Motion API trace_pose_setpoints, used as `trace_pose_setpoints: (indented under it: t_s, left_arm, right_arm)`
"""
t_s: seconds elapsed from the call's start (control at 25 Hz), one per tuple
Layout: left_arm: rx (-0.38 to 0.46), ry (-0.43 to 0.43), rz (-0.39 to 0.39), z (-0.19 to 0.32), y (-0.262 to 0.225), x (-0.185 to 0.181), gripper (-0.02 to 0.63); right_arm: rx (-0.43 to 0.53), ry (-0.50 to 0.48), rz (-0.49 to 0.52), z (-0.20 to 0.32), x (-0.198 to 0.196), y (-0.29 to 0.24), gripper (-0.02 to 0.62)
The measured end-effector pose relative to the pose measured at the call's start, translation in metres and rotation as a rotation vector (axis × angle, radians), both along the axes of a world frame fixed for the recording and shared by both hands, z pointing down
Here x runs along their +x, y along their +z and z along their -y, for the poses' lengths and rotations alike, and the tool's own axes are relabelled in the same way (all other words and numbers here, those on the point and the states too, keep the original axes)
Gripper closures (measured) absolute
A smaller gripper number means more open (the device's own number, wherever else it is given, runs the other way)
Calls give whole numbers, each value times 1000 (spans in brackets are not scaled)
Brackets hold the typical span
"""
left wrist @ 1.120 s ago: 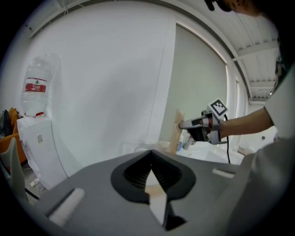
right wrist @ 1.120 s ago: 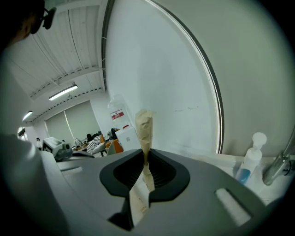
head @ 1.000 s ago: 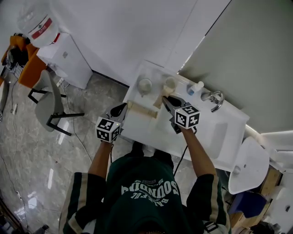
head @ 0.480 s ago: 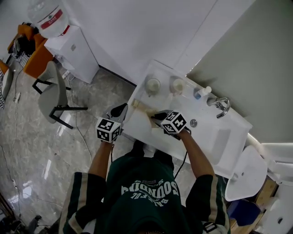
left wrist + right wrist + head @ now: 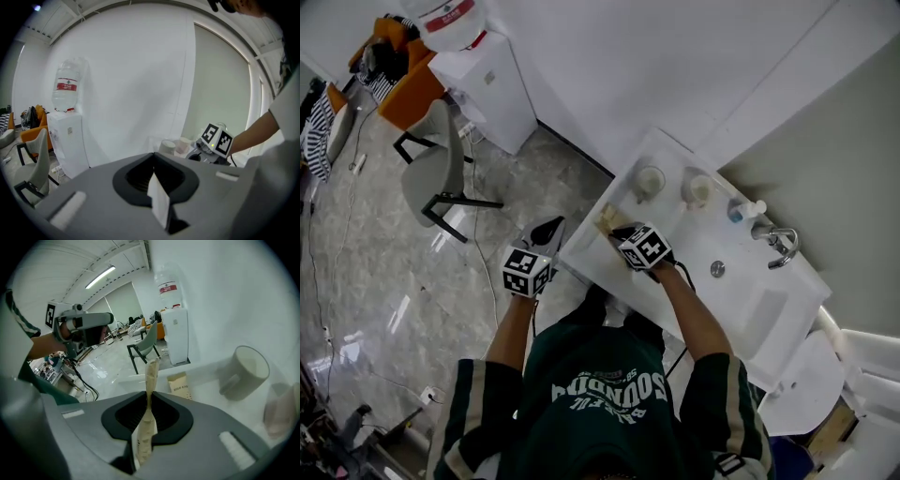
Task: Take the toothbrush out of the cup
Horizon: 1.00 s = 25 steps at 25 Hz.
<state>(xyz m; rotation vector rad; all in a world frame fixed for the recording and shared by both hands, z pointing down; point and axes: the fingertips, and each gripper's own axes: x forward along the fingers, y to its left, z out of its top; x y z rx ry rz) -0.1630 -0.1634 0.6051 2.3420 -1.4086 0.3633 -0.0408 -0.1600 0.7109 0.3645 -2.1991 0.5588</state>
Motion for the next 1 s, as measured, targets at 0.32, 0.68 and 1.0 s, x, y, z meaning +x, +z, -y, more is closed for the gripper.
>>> trace_pose_setpoints:
  t_s: [0.32, 0.68, 1.0]
  left_arm:
    - [-20, -68, 6, -7, 7, -29, 555]
    - [3, 4, -9, 15, 2, -7, 555]
    - [53, 142, -30, 39, -19, 48, 555]
  right_arm:
    - [33, 57, -42, 18, -10, 23, 546]
    - [103, 267, 101, 44, 7, -11, 492]
    - [239, 491, 215, 56, 62, -70, 592]
